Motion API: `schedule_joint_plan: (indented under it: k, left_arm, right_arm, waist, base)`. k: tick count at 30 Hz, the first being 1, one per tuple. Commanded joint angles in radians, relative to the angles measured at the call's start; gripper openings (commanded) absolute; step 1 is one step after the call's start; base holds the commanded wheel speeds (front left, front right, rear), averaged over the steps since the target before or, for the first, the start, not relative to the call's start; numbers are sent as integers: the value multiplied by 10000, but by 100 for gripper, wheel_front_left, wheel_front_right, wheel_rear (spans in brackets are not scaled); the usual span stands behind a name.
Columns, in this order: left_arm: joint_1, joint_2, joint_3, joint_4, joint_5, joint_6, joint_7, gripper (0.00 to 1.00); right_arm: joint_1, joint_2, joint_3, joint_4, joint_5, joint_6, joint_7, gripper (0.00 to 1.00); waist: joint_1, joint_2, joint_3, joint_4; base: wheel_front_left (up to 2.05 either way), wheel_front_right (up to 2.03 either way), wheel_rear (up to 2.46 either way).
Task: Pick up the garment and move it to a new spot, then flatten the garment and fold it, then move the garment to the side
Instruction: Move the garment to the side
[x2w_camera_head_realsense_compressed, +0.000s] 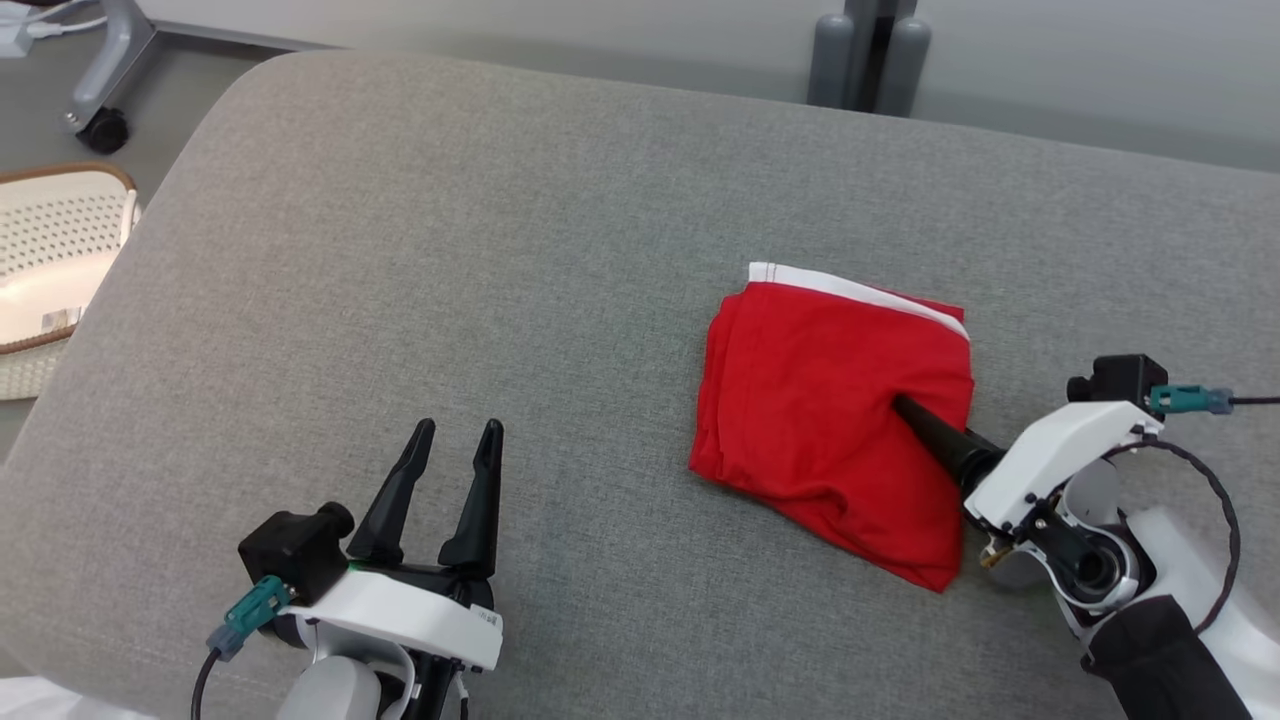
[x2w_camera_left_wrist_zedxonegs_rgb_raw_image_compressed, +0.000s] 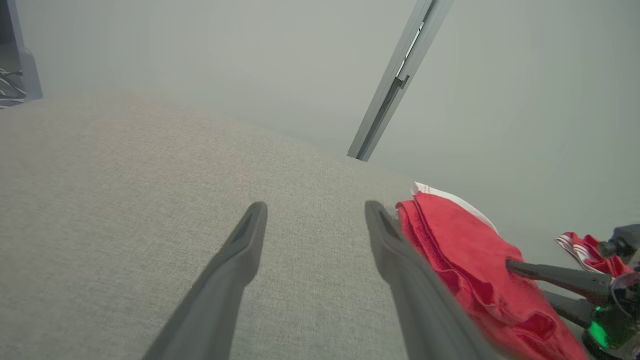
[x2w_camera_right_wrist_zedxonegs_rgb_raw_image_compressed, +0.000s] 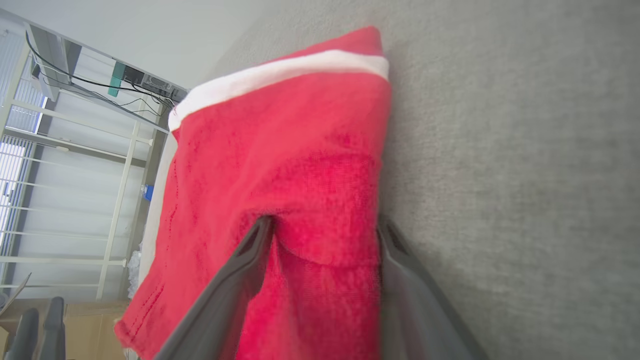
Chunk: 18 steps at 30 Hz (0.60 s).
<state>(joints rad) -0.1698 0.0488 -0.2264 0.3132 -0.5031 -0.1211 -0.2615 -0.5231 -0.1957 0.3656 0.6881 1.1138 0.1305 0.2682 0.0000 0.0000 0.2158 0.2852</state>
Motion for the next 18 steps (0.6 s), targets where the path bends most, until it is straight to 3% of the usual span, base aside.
schedule_joint_plan:
  k: [1, 3, 4, 6, 14, 18]
  left_arm:
    - [-128, 41, -12, -38, -53, -7, -27, 100]
    - [-190, 42, -31, -53, -53, 2, -27, 100]
    - [-217, 41, -35, -66, -47, 8, -27, 100]
    - [-268, 39, -29, -88, -43, 19, -27, 100]
    - [-339, 41, 22, -145, -91, 69, -27, 100]
    - [-377, 39, -47, -192, -97, 79, -27, 100]
  right_arm:
    - [79, 114, 168, 224, 80, 6, 87, 100]
    - [-86, 158, 369, 441, 128, 6, 152, 95]
    - [-161, 178, 467, 517, 145, 6, 181, 48]
    - [-299, 170, 713, 621, 105, 6, 142, 2]
    - [-778, -298, 1528, 873, -129, 3, -426, 0]
    - [-1004, -856, 2279, 842, -650, -10, -746, 0]
  waist:
    - [0, 0, 119, 116]
    - [0, 0, 180, 181]
    - [0, 0, 207, 208]
    - [0, 0, 256, 249]
    - [0, 0, 347, 235]
    - [0, 0, 315, 71]
  base:
    - [0, 0, 0]
    - [0, 0, 0]
    - [0, 0, 0]
    - [0, 0, 0]
    - [0, 0, 0]
    - [0, 0, 0]
